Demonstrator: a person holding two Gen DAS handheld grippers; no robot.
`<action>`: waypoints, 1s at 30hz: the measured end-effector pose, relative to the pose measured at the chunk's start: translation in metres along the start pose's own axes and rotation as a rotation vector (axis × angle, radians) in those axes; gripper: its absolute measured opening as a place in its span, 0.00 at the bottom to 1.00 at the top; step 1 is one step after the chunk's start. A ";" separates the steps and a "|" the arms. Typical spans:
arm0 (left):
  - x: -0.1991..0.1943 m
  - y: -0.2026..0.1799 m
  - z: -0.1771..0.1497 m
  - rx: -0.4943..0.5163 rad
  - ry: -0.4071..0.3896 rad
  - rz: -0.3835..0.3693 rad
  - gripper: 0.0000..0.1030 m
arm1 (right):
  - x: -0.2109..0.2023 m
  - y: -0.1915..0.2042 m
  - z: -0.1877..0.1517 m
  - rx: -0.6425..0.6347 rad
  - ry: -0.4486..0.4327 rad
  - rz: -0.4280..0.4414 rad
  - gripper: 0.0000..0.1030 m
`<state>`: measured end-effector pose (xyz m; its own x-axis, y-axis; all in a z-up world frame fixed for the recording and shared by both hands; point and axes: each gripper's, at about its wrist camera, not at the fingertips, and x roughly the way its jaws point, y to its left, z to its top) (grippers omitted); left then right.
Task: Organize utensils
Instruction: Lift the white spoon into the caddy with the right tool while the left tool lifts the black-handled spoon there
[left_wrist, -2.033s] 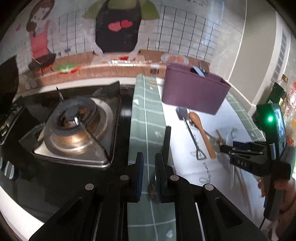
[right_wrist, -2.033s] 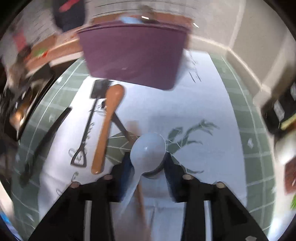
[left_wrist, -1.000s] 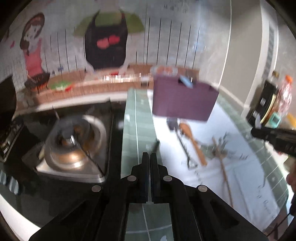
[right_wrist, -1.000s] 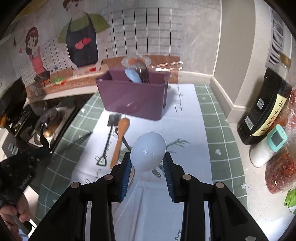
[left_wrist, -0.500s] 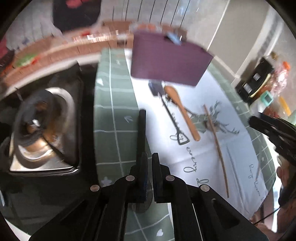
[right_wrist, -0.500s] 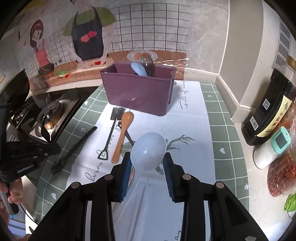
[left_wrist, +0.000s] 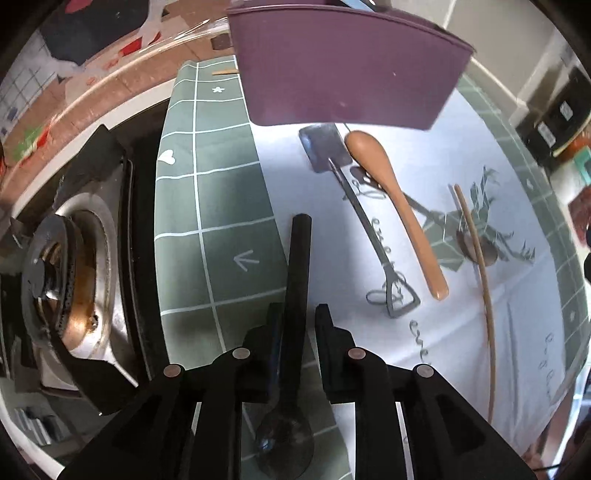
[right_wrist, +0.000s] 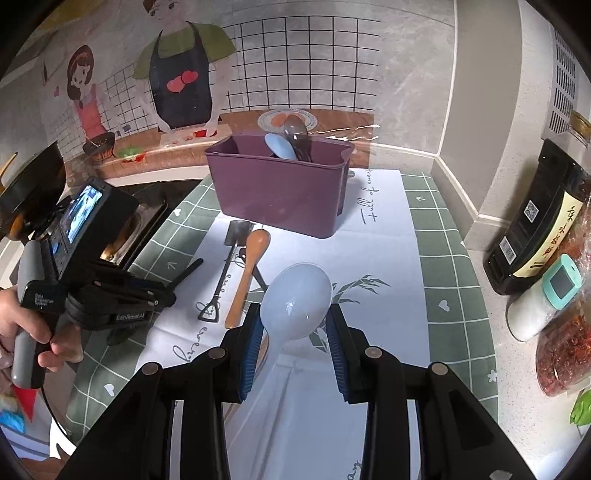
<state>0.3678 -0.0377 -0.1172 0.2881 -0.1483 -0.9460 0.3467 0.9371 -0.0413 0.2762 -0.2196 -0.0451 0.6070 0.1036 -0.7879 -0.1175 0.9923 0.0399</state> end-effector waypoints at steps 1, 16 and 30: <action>0.000 0.001 -0.002 -0.008 -0.012 -0.001 0.15 | 0.000 0.000 0.000 0.002 0.000 -0.003 0.31; -0.142 -0.005 -0.003 -0.110 -0.611 -0.096 0.12 | -0.025 -0.005 0.026 -0.023 -0.122 -0.037 0.31; -0.154 0.002 0.125 -0.236 -1.062 -0.004 0.12 | -0.031 -0.027 0.184 -0.121 -0.471 -0.133 0.31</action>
<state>0.4358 -0.0527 0.0691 0.9513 -0.2427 -0.1901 0.2016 0.9563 -0.2117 0.4049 -0.2372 0.0916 0.9082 0.0241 -0.4178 -0.0886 0.9868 -0.1357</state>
